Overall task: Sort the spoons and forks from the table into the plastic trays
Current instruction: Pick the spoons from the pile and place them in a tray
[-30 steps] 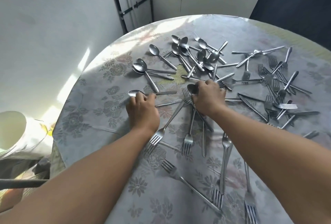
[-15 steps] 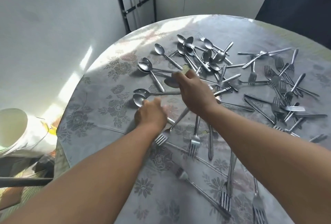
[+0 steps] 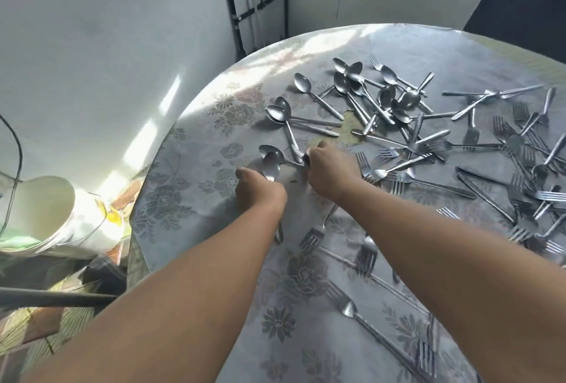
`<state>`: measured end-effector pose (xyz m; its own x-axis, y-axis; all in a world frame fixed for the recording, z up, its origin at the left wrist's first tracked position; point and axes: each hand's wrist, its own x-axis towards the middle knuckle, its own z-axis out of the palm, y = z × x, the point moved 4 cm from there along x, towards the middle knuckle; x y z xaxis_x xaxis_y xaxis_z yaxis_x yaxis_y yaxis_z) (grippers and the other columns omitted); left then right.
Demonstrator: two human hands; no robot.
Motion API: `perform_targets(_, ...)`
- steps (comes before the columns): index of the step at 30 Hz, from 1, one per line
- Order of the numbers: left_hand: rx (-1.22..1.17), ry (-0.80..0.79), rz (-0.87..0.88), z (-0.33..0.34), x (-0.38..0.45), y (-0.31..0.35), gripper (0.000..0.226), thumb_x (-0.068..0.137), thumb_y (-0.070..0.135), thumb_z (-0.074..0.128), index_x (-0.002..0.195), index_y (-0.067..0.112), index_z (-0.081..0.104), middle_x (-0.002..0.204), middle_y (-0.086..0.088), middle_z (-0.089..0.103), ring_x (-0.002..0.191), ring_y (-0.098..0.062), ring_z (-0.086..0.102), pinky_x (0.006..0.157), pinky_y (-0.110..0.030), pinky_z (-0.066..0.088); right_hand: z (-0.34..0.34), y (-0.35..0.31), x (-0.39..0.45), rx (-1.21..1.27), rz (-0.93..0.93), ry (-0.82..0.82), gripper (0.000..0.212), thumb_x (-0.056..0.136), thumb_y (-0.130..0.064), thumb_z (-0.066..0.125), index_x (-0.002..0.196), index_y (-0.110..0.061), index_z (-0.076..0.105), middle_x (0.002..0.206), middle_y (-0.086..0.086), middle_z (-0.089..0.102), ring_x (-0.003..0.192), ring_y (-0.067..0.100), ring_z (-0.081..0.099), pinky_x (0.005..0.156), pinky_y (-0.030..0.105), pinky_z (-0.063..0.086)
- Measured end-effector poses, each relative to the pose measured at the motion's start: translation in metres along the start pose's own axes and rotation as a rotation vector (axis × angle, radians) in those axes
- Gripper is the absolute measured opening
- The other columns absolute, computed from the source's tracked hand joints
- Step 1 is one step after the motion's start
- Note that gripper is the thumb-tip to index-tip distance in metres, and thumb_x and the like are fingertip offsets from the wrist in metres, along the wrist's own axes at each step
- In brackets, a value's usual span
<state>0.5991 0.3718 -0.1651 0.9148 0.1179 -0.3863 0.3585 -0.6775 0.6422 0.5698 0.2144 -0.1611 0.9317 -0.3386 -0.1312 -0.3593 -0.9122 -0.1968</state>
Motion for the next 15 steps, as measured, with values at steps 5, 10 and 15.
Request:
perform_targets(5, -0.066, 0.047, 0.019, 0.006, -0.002, 0.003, 0.026, 0.098, 0.025, 0.049, 0.114, 0.011, 0.062, 0.118, -0.012, 0.067, 0.104, -0.034, 0.063, 0.092, -0.040, 0.050, -0.005, -0.003, -0.005, 0.030, -0.059, -0.050, 0.011, 0.099, -0.020, 0.049, 0.100, -0.011, 0.054, 0.096, 0.007, 0.057, 0.075, 0.027, 0.059, 0.063, 0.039, 0.050)
perform_targets(10, -0.139, 0.108, 0.056, 0.010, -0.009, 0.030, 0.027, 0.104, 0.022, 0.040, 0.125, 0.007, 0.047, 0.126, -0.017, 0.063, 0.106, -0.037, 0.060, 0.078, -0.038, 0.039, -0.022, 0.012, -0.019, 0.296, -0.015, 0.038, 0.024, 0.098, -0.023, 0.049, 0.120, -0.014, 0.044, 0.081, 0.005, 0.060, 0.073, 0.030, 0.058, 0.062, 0.038, 0.044)
perform_targets(15, -0.134, 0.009, 0.113, 0.025, 0.008, 0.056, 0.027, 0.094, 0.029, 0.062, 0.113, 0.012, 0.053, 0.110, -0.007, 0.066, 0.097, -0.031, 0.066, 0.086, -0.044, 0.057, -0.027, 0.042, -0.029, 0.681, 0.221, 0.172, 0.026, 0.101, -0.031, 0.054, 0.123, -0.018, 0.057, 0.089, 0.006, 0.070, 0.074, 0.021, 0.061, 0.064, 0.034, 0.043)
